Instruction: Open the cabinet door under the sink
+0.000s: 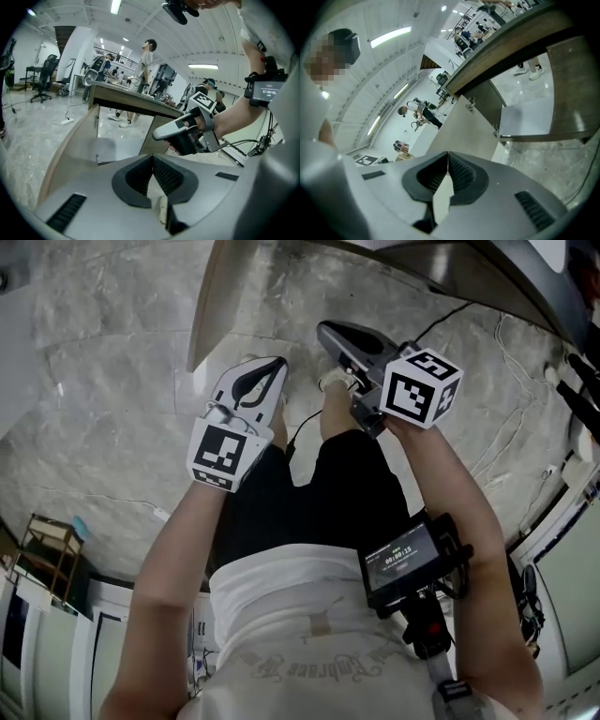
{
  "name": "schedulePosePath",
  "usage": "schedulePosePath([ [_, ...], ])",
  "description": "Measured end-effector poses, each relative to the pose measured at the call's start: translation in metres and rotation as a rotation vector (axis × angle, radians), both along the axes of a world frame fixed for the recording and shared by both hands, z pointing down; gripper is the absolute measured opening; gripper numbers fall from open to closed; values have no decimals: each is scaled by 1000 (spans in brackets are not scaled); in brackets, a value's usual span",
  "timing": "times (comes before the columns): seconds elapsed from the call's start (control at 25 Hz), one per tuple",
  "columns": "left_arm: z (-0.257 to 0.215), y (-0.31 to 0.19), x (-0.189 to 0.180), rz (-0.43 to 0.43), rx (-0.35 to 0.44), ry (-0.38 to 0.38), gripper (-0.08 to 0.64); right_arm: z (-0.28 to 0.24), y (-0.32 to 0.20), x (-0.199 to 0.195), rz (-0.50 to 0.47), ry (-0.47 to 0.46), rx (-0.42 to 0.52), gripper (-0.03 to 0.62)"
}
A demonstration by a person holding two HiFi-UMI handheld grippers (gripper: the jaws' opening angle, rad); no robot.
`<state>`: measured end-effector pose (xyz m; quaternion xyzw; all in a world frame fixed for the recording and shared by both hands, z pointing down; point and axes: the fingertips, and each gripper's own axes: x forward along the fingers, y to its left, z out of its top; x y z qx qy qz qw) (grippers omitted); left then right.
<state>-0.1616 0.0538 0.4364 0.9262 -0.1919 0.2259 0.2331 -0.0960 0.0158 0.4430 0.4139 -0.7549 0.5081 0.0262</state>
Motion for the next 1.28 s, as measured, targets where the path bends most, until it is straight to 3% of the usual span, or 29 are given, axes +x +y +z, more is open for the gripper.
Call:
schedulePosePath([
  [0.12,2,-4,42,39,50,-25,11,0,2,41,12,34,50,15],
  [0.44,5,-7,122,76,31,-73,11,-9,16,131,64,155,168,14],
  [1.0,26,-20,268,86,2,-49,11,22,83,274,252,219,100,14],
  [1.28,31,-40,302,95,28,-89,11,26,100,310,317,230,97,14],
])
